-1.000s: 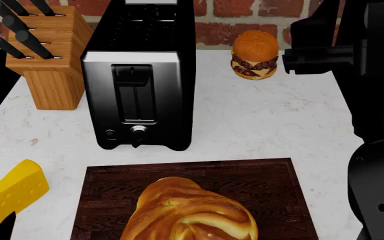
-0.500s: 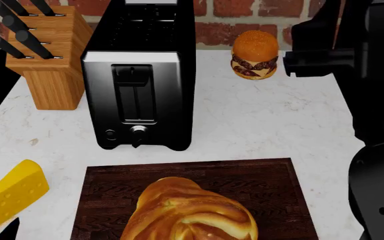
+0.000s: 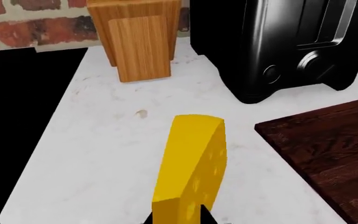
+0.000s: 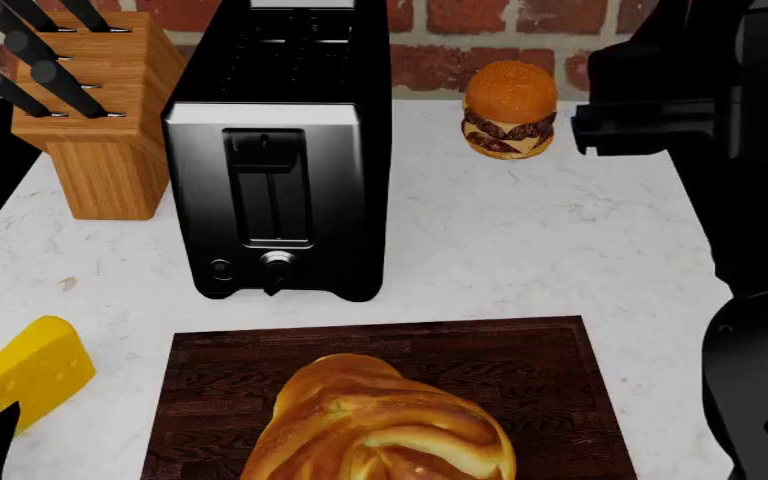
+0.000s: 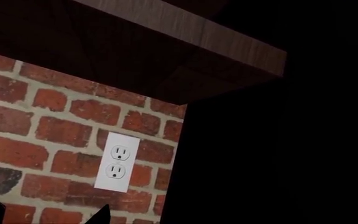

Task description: Pick up the wedge of cheese and place it on the slice of bread to prepare a simple cheese on bread dish.

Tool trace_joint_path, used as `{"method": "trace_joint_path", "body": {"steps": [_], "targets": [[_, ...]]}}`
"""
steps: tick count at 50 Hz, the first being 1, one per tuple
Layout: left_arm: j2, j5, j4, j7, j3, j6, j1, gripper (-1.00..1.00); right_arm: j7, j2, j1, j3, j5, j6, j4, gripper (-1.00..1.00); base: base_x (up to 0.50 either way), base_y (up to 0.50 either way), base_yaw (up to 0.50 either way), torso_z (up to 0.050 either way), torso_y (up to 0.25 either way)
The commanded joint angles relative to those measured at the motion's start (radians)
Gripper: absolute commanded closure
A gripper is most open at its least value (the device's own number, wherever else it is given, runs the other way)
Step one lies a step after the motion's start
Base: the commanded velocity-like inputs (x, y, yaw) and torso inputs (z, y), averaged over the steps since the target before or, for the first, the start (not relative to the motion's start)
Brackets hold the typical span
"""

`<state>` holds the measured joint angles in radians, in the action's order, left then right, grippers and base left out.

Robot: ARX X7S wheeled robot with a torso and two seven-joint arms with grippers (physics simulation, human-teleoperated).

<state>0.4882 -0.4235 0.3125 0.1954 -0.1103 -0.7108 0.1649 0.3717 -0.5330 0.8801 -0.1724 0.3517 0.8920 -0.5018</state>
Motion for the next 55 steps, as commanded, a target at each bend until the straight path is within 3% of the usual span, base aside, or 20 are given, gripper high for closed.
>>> {"method": "trace_joint_path", "body": {"steps": [1, 12, 31, 49, 55], "targets": [[0.009, -0.001, 0.040, -0.012, 0.001, -0.033, -0.003, 1.00, 0.000, 0.002, 0.001, -0.006, 0.000, -0.005, 0.005, -1.00, 0.00, 0.00, 0.00, 0.000, 0.000], [0.022, -0.024, 0.092, -0.027, -0.015, -0.080, 0.009, 1.00, 0.001, 0.003, -0.004, -0.005, 0.001, -0.011, 0.008, -1.00, 0.00, 0.00, 0.00, 0.000, 0.000], [0.045, -0.227, 0.330, -0.074, -0.147, -0.294, 0.153, 1.00, -0.004, 0.004, 0.000, -0.013, -0.002, -0.029, 0.029, -1.00, 0.00, 0.00, 0.00, 0.000, 0.000], [0.019, -0.375, 0.412, -0.109, -0.134, -0.435, 0.305, 1.00, -0.002, 0.009, 0.009, -0.017, 0.001, -0.030, 0.037, -1.00, 0.00, 0.00, 0.00, 0.000, 0.001], [0.010, -0.368, 0.401, -0.105, -0.108, -0.418, 0.315, 1.00, -0.001, 0.011, 0.005, -0.017, 0.000, -0.037, 0.040, -1.00, 0.00, 0.00, 0.00, 0.000, 0.000]]}}
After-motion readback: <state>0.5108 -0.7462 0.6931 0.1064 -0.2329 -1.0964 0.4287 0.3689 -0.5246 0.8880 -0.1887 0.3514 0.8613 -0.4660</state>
